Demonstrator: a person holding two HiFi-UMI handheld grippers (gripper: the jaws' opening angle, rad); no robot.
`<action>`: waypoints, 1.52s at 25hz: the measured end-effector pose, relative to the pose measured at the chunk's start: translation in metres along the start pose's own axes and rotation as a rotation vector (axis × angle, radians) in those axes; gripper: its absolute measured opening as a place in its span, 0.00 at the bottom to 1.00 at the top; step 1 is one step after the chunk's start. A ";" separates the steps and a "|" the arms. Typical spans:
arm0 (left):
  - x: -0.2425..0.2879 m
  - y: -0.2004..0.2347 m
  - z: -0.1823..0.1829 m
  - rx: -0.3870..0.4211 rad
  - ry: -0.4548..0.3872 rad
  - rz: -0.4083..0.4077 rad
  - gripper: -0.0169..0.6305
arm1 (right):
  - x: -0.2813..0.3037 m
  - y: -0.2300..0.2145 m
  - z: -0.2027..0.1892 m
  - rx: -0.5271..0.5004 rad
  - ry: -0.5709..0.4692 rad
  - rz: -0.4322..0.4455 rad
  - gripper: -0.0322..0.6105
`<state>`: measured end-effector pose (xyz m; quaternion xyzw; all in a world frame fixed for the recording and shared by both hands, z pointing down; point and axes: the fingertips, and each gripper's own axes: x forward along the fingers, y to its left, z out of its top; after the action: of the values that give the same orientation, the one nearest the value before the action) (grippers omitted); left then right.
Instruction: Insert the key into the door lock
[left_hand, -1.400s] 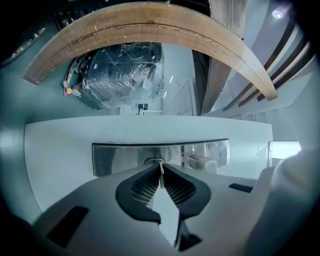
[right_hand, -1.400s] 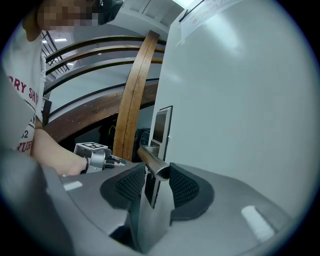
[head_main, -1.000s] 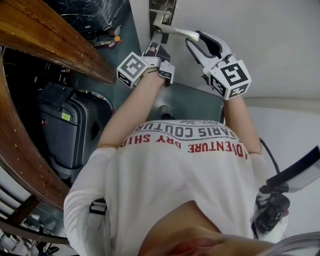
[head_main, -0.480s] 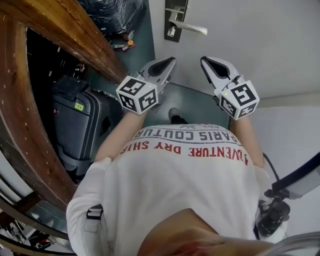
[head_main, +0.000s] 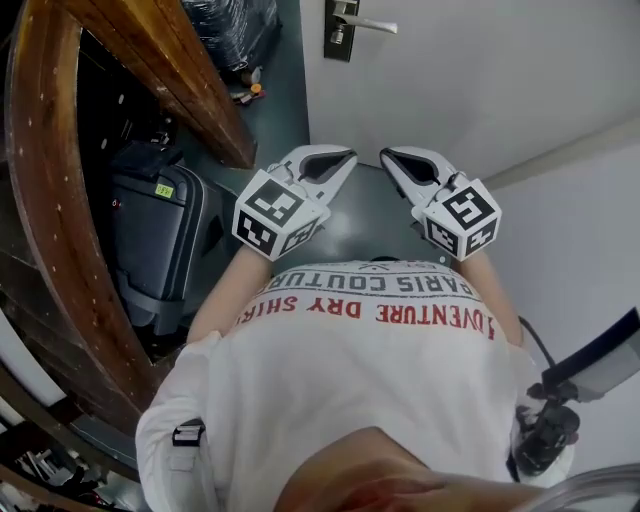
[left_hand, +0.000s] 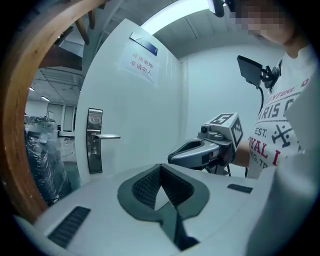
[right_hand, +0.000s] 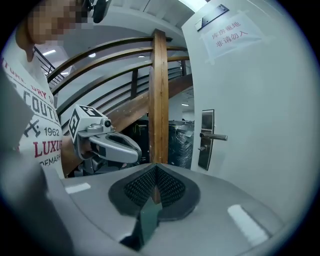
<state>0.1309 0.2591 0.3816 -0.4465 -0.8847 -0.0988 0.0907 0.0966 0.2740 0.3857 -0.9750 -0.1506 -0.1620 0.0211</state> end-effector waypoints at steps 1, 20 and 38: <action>-0.007 -0.007 0.002 -0.005 -0.007 0.001 0.03 | -0.006 0.008 0.004 -0.001 -0.010 0.003 0.05; -0.130 -0.365 -0.033 -0.124 -0.068 -0.004 0.03 | -0.303 0.243 -0.079 0.015 0.063 -0.004 0.05; -0.223 -0.505 -0.027 -0.117 -0.079 0.035 0.03 | -0.399 0.378 -0.059 -0.055 0.030 0.058 0.05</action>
<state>-0.1448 -0.2141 0.3050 -0.4699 -0.8724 -0.1310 0.0311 -0.1676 -0.2066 0.3156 -0.9767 -0.1175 -0.1798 0.0013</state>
